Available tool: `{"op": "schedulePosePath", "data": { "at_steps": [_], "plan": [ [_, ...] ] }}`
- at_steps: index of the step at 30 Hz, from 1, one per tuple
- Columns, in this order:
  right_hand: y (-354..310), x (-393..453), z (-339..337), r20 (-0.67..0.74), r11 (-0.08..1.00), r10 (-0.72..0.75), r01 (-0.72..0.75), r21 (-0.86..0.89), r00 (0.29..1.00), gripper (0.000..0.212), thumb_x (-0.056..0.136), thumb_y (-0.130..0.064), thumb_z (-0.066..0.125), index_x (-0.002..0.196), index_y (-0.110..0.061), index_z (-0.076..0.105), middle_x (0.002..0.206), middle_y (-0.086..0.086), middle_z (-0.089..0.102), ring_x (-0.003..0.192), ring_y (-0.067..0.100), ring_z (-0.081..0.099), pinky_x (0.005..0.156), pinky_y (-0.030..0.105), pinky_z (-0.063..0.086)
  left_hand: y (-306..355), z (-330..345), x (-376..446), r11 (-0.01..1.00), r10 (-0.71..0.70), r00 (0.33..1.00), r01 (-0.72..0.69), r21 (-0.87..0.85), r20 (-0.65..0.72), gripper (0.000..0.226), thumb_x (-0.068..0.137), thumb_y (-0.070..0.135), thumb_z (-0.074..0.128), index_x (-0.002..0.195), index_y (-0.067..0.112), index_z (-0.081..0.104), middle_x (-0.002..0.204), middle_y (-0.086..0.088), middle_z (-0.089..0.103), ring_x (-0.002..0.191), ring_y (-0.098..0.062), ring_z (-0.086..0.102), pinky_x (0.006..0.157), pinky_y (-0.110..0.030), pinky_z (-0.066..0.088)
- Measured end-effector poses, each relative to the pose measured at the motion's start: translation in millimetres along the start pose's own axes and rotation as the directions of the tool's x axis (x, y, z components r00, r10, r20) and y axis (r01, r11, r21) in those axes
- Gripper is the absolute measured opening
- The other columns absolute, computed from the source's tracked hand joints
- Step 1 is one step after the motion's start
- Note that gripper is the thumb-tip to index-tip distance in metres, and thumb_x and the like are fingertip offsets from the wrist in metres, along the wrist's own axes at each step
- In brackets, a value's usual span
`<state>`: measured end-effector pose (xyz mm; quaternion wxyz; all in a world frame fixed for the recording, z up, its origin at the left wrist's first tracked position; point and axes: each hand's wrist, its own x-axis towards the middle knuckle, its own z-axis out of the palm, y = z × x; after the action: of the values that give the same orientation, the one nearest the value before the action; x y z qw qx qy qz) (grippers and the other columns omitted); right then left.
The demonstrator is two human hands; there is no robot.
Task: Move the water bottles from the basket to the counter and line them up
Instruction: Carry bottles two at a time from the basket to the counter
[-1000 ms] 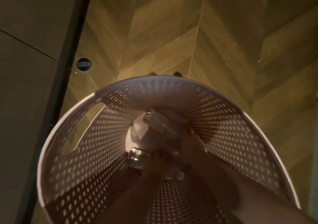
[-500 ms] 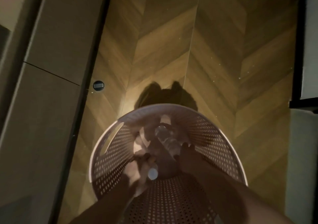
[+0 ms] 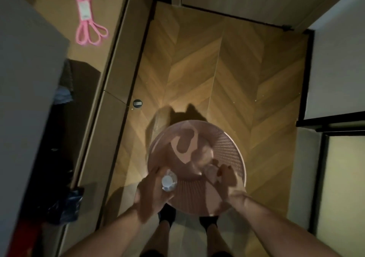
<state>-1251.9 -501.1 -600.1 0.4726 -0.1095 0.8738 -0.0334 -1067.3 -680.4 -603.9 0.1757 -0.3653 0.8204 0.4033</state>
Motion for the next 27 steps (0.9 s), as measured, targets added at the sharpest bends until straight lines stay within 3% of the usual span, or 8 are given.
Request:
{"op": "schedulePosePath", "data": {
  "at_steps": [3,6,10,12,14,18,24,27],
  "plan": [
    [-11.9,-75.1,-44.4,-0.042,0.999,-0.029,0.028,-0.034,0.999,0.031,0.09,-0.024,0.072,0.12,-0.02,0.067,0.111,0.006,0.068,0.106,0.031,0.07,0.08,0.028,0.046,34.7,-48.5,-50.8,1.0,0.0,1.0,0.0,-0.01,-0.03,0.064,0.07,0.034,0.089,0.124,0.041,0.055,0.116,0.023,0.057,0.099,-0.009,0.068,0.081,-0.031,0.058],
    [-22.6,-154.9,-89.9,-0.054,0.998,-0.041,0.039,-0.042,0.998,0.024,0.085,-0.025,0.076,0.109,-0.018,0.074,0.106,0.01,0.072,0.101,0.033,0.073,0.086,0.037,0.055,75.5,-102.6,-101.8,1.0,-0.022,1.0,0.023,0.002,-0.015,0.057,0.077,0.031,0.086,0.129,0.025,0.063,0.125,0.004,0.063,0.107,-0.022,0.067,0.088,-0.034,0.056],
    [-36.6,-233.5,-138.1,-0.057,0.993,-0.104,0.1,-0.067,0.993,0.016,0.081,-0.031,0.077,0.094,-0.021,0.078,0.104,0.006,0.075,0.097,0.027,0.074,0.078,0.027,0.05,113.3,-149.6,-168.4,1.0,-0.008,0.998,0.01,0.025,-0.062,0.061,0.079,0.035,0.084,0.135,0.03,0.059,0.139,0.0,0.058,0.12,-0.027,0.064,0.098,-0.039,0.055],
    [-44.7,-270.7,-158.9,-0.042,0.982,-0.17,0.166,-0.088,0.985,0.009,0.078,-0.031,0.075,0.082,-0.024,0.071,0.102,0.004,0.072,0.095,0.028,0.072,0.078,0.028,0.05,128.2,-167.5,-200.6,1.0,-0.009,0.996,0.007,-0.028,-0.084,0.055,0.074,0.041,0.084,0.121,0.046,0.056,0.124,0.011,0.061,0.105,-0.02,0.068,0.087,-0.041,0.061],
    [-51.0,-302.7,-176.7,-0.041,0.955,-0.282,0.277,-0.108,0.958,0.01,0.079,-0.03,0.071,0.075,-0.029,0.062,0.103,0.001,0.066,0.096,0.028,0.069,0.082,0.03,0.05,144.6,-181.0,-235.2,0.995,-0.007,0.986,-0.01,-0.098,-0.17,0.047,0.071,0.045,0.081,0.111,0.044,0.057,0.107,0.016,0.061,0.087,-0.009,0.066,0.072,-0.041,0.062],
    [-52.7,-350.7,-204.3,-0.032,0.859,-0.497,0.487,-0.161,0.867,0.015,0.08,-0.028,0.077,0.075,-0.03,0.063,0.101,-0.01,0.06,0.091,0.017,0.061,0.078,0.026,0.045,183.6,-193.4,-310.7,0.984,-0.093,0.913,0.024,-0.176,-0.397,0.058,0.064,0.033,0.082,0.116,0.041,0.059,0.115,0.022,0.059,0.095,-0.008,0.066,0.081,-0.036,0.058],
    [-66.4,-408.1,-220.7,0.065,0.655,-0.718,0.705,-0.271,0.693,0.009,0.075,-0.029,0.08,0.074,-0.033,0.072,0.097,-0.02,0.061,0.088,0.012,0.064,0.082,0.031,0.061,205.9,-181.3,-411.5,0.933,-0.283,0.728,0.059,-0.354,-0.625,0.063,0.062,0.027,0.091,0.114,0.045,0.059,0.114,0.028,0.057,0.105,0.01,0.057,0.079,-0.016,0.044],
    [-79.5,-439.1,-216.5,0.142,0.533,-0.794,0.789,-0.305,0.591,0.013,0.078,-0.033,0.085,0.08,-0.035,0.072,0.096,-0.021,0.064,0.085,0.012,0.067,0.078,0.026,0.064,214.9,-174.8,-462.3,0.907,-0.366,0.62,0.073,-0.414,-0.694,0.065,0.064,0.033,0.093,0.12,0.044,0.06,0.115,0.027,0.058,0.108,0.008,0.057,0.085,-0.018,0.048]
  ]
}}
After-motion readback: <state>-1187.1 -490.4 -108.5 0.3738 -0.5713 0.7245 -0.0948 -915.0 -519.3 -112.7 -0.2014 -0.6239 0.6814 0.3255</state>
